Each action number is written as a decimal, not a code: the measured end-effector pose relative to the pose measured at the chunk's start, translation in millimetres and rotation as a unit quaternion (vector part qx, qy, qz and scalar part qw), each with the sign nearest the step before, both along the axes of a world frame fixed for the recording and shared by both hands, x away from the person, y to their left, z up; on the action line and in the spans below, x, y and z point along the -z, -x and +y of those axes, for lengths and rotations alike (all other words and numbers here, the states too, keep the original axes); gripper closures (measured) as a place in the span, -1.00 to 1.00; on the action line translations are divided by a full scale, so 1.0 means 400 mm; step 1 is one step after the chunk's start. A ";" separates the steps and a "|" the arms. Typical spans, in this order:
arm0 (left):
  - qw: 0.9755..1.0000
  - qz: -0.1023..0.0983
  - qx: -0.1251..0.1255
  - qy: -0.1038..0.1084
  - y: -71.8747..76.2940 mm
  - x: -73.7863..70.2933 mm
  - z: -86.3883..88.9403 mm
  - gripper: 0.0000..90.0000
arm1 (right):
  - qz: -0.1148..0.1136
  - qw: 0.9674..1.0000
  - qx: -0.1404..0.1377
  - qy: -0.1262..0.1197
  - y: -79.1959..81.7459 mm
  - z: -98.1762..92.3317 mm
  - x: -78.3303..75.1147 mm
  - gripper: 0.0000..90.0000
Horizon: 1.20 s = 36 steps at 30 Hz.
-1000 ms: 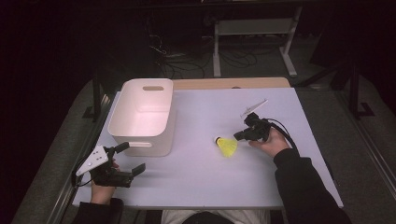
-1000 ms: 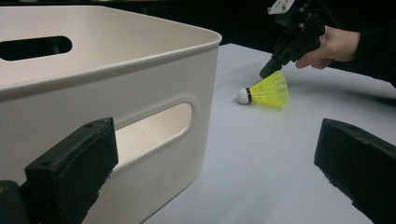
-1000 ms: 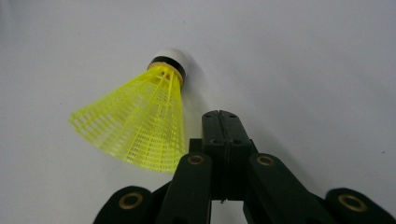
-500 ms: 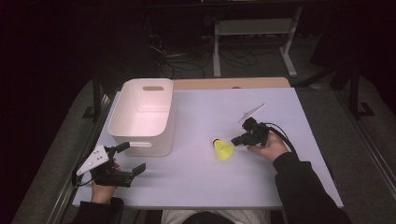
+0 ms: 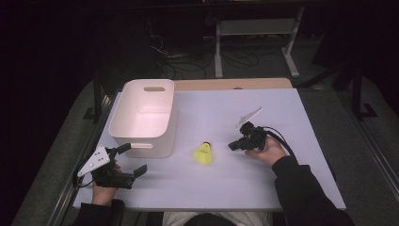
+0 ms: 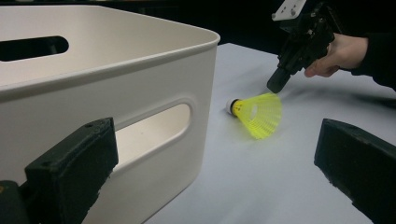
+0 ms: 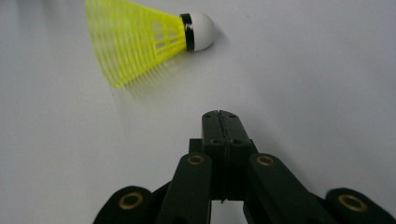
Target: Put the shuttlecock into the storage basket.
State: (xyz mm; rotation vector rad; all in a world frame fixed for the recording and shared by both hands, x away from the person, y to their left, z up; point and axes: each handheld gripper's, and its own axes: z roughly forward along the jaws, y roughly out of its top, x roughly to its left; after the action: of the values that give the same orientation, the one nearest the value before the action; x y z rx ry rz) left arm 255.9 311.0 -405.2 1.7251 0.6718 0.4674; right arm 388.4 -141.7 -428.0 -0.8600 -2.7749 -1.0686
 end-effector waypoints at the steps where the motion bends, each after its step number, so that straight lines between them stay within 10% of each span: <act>1: 1.000 0.000 0.000 0.000 0.000 0.000 0.000 -1.00 | 0.000 1.000 -0.002 0.001 0.000 0.002 0.000 0.97; 36: 1.000 0.000 0.002 -0.002 -0.001 0.000 0.000 -1.00 | -0.008 0.998 -0.062 -0.007 -0.009 0.155 -0.007 0.97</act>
State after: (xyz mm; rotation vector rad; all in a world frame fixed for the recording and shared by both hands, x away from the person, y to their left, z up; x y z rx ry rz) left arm 256.2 311.1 -405.1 1.7296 0.6665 0.4664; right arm 392.1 -79.5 -425.3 -0.6695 -2.7879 -1.0760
